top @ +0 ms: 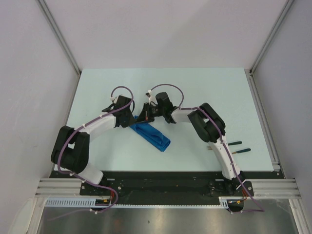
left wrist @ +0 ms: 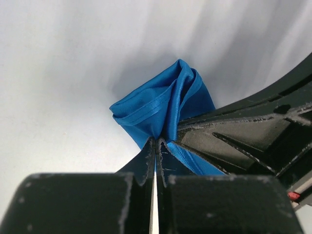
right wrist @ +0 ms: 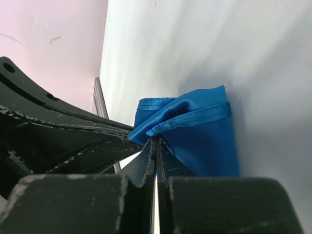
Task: Fold the napkin into a case and place the utensils inside
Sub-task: Grasp the top corner of the smaller rectangle folded napkin at the center of the board, then pick up the smaller rectangle-folded napkin.
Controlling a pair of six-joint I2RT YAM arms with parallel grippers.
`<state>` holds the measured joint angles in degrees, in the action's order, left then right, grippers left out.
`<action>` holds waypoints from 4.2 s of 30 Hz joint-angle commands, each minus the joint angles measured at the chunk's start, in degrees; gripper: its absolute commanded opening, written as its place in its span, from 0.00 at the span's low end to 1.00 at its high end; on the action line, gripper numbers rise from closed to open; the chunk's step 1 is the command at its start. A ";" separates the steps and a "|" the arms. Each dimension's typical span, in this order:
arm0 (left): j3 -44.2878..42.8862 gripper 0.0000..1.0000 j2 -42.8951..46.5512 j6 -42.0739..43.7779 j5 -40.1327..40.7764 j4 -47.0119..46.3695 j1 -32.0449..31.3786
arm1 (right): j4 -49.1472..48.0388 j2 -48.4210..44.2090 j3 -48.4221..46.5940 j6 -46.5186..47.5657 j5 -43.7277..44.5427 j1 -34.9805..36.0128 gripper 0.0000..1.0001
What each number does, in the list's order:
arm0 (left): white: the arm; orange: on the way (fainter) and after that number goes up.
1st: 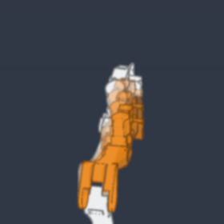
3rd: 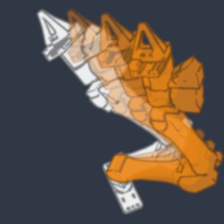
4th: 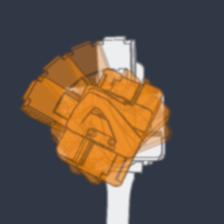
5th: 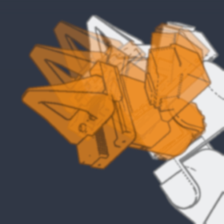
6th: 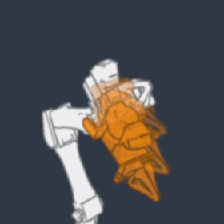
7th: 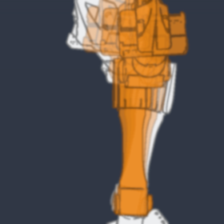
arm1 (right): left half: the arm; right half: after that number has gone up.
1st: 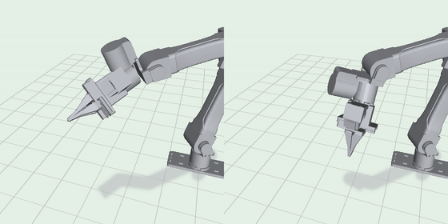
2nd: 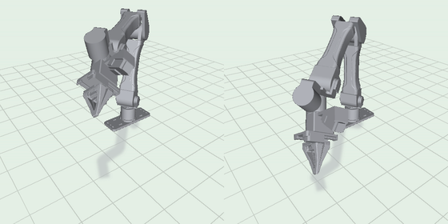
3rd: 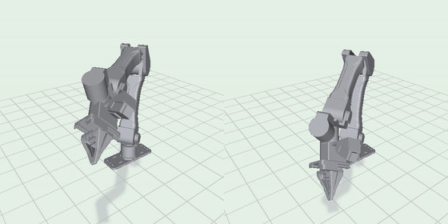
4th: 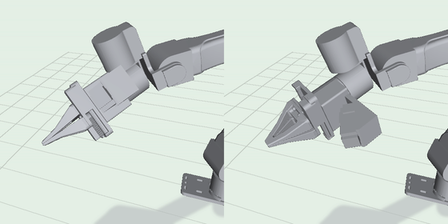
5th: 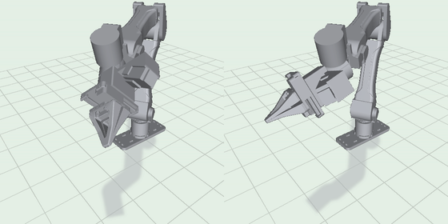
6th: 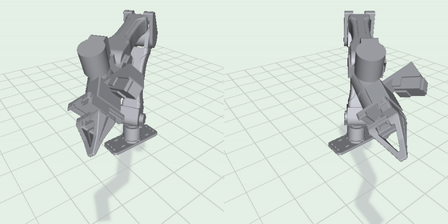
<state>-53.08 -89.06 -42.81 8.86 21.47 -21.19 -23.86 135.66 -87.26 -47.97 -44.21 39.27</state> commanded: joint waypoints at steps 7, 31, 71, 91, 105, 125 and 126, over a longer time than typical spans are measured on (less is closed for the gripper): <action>1.05 0.00 4.06 2.11 0.54 -5.30 0.10 | -2.32 5.23 -3.79 -1.60 -1.50 2.65 0.00; 1.31 0.00 3.27 0.18 3.44 -2.40 0.01 | -5.76 2.24 -0.54 -1.61 -4.40 -1.65 0.00; -2.46 0.00 -4.02 -2.45 5.64 -1.00 0.71 | 0.74 -1.00 -2.13 0.76 -4.92 1.43 0.00; -3.52 0.13 -5.95 -2.37 5.82 -0.91 2.12 | 3.30 -20.61 24.85 9.82 -2.64 -2.09 0.01; -5.98 0.47 0.72 2.02 0.81 3.04 2.12 | -0.58 -18.23 29.52 9.73 -0.79 0.46 0.00; -5.54 0.13 -3.40 2.29 -6.75 1.12 5.46 | 7.69 -28.26 28.37 13.42 0.35 -1.56 0.01; -5.80 0.13 -5.15 2.03 -6.58 0.94 5.54 | 7.42 -27.90 28.81 13.60 0.70 -1.47 0.01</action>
<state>-57.04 -90.91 -39.68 3.77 25.04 -16.67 -17.54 108.18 -58.50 -36.69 -44.40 38.33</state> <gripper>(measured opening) 0.141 0.009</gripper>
